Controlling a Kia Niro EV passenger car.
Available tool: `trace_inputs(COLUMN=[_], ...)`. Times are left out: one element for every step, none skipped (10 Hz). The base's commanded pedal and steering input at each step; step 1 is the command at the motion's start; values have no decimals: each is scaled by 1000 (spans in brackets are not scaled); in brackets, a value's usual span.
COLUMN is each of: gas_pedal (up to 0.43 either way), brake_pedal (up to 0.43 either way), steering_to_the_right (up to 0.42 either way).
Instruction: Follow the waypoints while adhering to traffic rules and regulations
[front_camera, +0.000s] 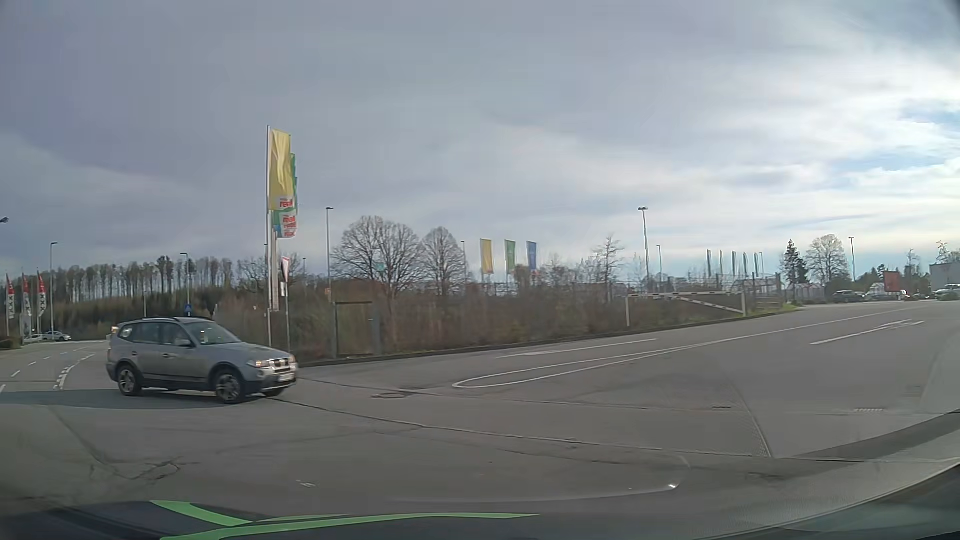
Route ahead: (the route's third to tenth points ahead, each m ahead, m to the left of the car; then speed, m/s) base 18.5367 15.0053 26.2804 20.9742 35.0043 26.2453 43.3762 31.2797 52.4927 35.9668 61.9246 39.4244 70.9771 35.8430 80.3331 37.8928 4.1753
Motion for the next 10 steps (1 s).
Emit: trace_inputs(gas_pedal=[248, 248, 248, 248, 260, 268, 280, 287, 287, 311], brake_pedal=[0, 0, 0, 0, 0, 0, 0, 0, 0, 0], steering_to_the_right=[-450, -444, -430, -419, -406, -390, -373, -347, -317, -301])
